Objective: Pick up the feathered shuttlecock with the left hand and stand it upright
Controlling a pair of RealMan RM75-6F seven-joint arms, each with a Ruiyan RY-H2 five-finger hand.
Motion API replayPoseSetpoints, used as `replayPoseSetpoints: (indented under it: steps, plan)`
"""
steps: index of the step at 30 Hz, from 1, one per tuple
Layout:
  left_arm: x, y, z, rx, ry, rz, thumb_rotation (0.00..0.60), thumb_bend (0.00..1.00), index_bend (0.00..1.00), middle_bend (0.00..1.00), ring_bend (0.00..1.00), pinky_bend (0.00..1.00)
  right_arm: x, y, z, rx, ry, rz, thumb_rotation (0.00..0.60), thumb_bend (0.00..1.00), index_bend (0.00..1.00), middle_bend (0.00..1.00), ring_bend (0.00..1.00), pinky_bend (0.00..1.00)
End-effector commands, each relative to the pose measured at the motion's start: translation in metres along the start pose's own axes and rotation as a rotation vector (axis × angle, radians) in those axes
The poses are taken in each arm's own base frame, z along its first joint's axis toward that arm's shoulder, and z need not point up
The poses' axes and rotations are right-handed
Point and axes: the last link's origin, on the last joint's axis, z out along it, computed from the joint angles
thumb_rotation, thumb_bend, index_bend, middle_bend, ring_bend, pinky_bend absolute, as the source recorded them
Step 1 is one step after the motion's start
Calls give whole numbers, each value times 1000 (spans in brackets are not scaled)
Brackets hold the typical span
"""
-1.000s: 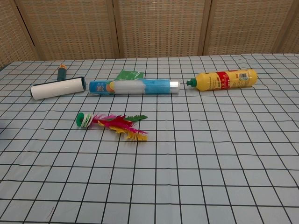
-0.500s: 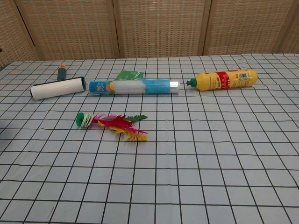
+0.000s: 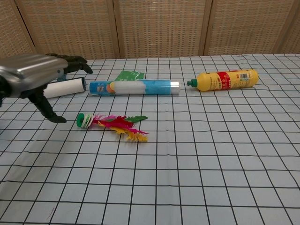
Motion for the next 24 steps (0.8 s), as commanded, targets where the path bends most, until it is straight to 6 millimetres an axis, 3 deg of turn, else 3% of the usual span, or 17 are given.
replayPoseSetpoints:
  steps: [1, 14, 24]
  plan:
    - [-4, 40, 31, -51, -23, 30, 600, 5, 167, 0, 0, 0, 0, 2, 2, -8, -2, 7, 600, 67, 26, 0, 0, 0]
    - [-9, 103, 72, -62, -46, 104, 600, 48, 246, 0, 0, 0, 1, 10, 5, -29, -12, 31, 600, 68, 26, 0, 0, 0]
    - [-22, 125, 80, -67, -79, 164, 600, 51, 317, 0, 0, 0, 2, 15, 8, -45, -13, 46, 600, 67, 27, 0, 0, 0]
